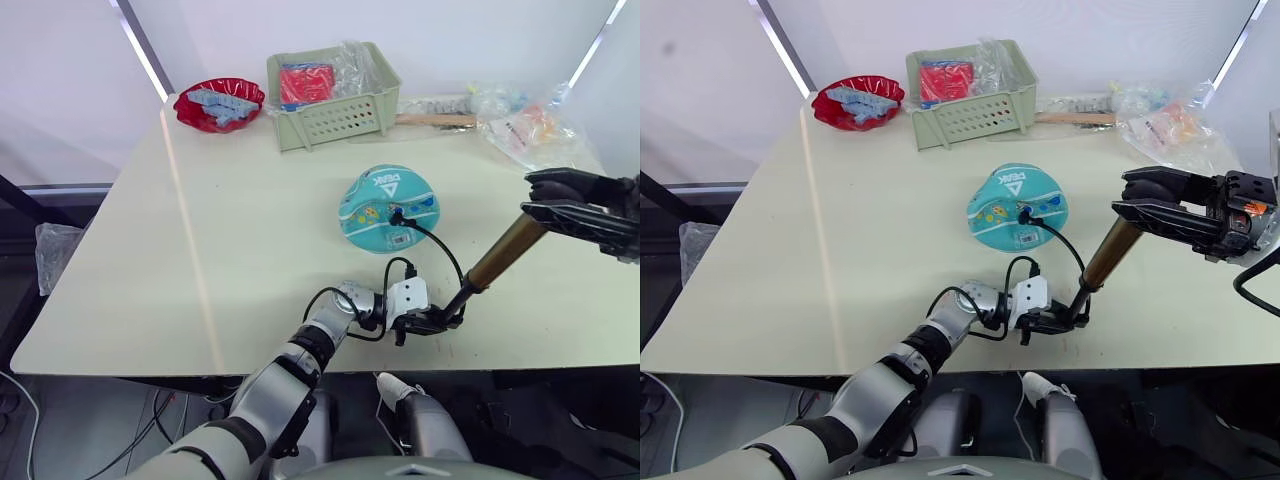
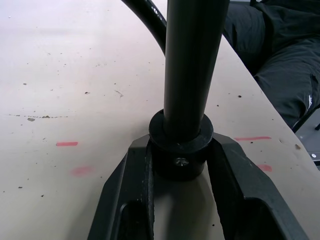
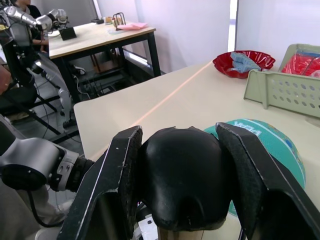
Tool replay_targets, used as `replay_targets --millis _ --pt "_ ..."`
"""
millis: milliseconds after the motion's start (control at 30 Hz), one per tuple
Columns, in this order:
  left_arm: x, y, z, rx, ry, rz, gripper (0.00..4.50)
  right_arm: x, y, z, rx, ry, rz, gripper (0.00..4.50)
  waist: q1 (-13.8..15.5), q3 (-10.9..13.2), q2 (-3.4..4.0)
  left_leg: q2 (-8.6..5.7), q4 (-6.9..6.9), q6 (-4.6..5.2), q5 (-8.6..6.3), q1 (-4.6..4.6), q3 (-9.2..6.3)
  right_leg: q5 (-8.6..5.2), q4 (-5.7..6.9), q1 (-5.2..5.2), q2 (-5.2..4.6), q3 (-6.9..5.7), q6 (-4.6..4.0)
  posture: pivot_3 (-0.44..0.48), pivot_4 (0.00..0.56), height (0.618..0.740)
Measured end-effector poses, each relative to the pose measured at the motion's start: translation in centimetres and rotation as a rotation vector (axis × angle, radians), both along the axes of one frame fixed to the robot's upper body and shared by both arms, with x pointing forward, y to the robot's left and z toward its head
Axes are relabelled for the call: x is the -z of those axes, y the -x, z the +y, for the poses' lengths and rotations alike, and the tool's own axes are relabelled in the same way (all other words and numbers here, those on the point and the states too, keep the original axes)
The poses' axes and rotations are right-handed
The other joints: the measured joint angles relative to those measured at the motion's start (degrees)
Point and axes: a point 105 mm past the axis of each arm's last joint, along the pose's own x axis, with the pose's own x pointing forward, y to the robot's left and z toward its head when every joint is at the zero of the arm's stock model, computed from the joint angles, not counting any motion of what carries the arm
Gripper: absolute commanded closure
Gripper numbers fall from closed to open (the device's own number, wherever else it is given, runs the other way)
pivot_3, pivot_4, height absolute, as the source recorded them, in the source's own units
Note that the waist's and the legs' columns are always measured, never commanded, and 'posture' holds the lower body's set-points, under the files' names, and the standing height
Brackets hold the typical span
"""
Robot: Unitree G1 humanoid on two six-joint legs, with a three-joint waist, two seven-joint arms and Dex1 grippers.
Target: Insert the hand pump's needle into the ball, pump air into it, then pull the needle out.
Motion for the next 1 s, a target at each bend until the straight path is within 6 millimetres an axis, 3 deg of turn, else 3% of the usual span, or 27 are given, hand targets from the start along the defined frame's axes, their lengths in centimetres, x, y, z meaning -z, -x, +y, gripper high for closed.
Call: replay_targets --millis 233,400,767,867,1000 --pt "0.2 0.0 0.0 -0.007 -0.006 0.003 3.45 0.9 0.2 0.1 0.005 0.073 -0.051 2.61 0.0 -0.2 -0.26 0.01 0.01 0.0 0.0 0.11 -0.02 -0.01 0.0 0.1 0.0 0.01 0.02 0.0 0.15 0.738" --pt "0.4 0.0 0.1 -0.011 -0.013 0.008 3.45 2.9 0.0 0.5 0.009 0.084 -0.039 2.61 0.0 -0.5 -0.64 0.03 0.01 0.0 0.0 0.16 -0.12 -0.01 0.0 0.15 0.01 -0.02 0.02 0.0 0.15 0.738" --pt "0.6 0.1 0.1 -0.011 -0.021 0.015 3.45 9.6 -0.8 0.5 0.057 0.089 0.038 2.61 0.0 -0.8 -0.96 0.03 0.0 0.0 0.0 0.19 -0.23 -0.02 -0.02 0.2 0.03 -0.1 0.0 0.0 0.15 0.738" --pt "0.7 0.1 0.1 -0.014 -0.026 0.025 3.45 12.2 -1.2 0.7 0.084 0.095 0.048 2.61 0.0 -0.9 -0.93 0.02 0.0 0.0 0.0 0.23 -0.24 -0.02 -0.04 0.24 0.02 -0.11 0.0 0.0 0.15 0.738" --pt "0.7 0.1 0.1 -0.014 -0.026 0.026 3.45 13.6 -1.3 0.8 0.093 0.109 0.06 2.61 0.0 -1.0 -0.94 0.03 0.0 -0.01 0.0 0.25 -0.31 -0.03 -0.08 0.29 0.02 -0.19 -0.01 0.0 0.15 0.738"
